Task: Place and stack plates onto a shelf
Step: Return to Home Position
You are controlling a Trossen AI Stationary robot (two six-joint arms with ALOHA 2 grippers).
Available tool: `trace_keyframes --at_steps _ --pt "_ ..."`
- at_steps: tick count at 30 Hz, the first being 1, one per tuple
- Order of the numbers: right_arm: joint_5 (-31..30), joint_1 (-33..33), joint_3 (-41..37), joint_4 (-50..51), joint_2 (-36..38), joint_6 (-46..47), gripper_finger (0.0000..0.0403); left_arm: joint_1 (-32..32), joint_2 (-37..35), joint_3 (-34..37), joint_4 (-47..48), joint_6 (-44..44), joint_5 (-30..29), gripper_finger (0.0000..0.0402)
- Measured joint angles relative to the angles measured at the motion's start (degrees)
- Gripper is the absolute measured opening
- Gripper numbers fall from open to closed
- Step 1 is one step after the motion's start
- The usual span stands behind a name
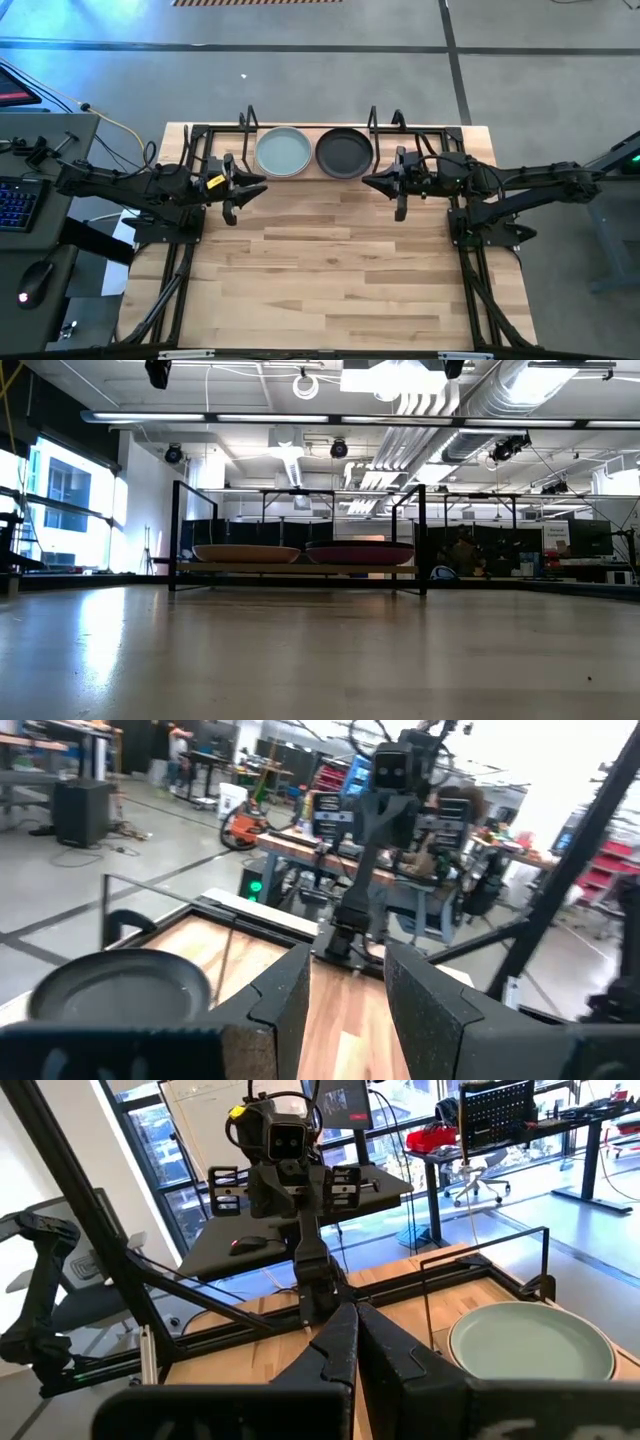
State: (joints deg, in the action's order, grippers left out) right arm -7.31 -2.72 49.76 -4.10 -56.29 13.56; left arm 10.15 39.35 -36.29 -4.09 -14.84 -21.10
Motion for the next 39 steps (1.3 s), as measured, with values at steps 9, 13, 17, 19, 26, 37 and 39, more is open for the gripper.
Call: trace_keyframes --at_steps 9,13,17,19,26,37,39 --pt "0.0 0.0 0.0 0.0 0.0 1.4 0.0 0.0 -1.0 0.0 0.0 3.2 4.4 0.0122" --pt "0.0 0.0 0.0 0.0 0.0 1.4 0.0 -1.0 -4.2 0.0 1.0 4.5 4.5 0.0122" --pt "0.0 0.0 0.0 0.0 0.0 1.4 0.0 -2.9 -8.6 0.0 3.6 4.5 4.5 0.0122" --pt "0.0 0.0 0.0 0.0 0.0 1.4 0.0 -3.9 -10.4 0.0 4.6 4.5 5.3 0.0122" --pt "0.0 0.0 0.0 0.0 0.0 1.4 0.0 -8.3 -14.4 0.0 9.8 4.6 8.7 0.0122" --pt "0.0 0.0 0.0 0.0 0.0 1.4 0.0 -9.8 -20.4 4.6 5.2 4.4 8.5 0.0117" --pt "0.0 0.0 0.0 0.1 0.0 1.4 0.0 -9.8 -23.0 7.3 3.6 3.5 8.5 0.0106"
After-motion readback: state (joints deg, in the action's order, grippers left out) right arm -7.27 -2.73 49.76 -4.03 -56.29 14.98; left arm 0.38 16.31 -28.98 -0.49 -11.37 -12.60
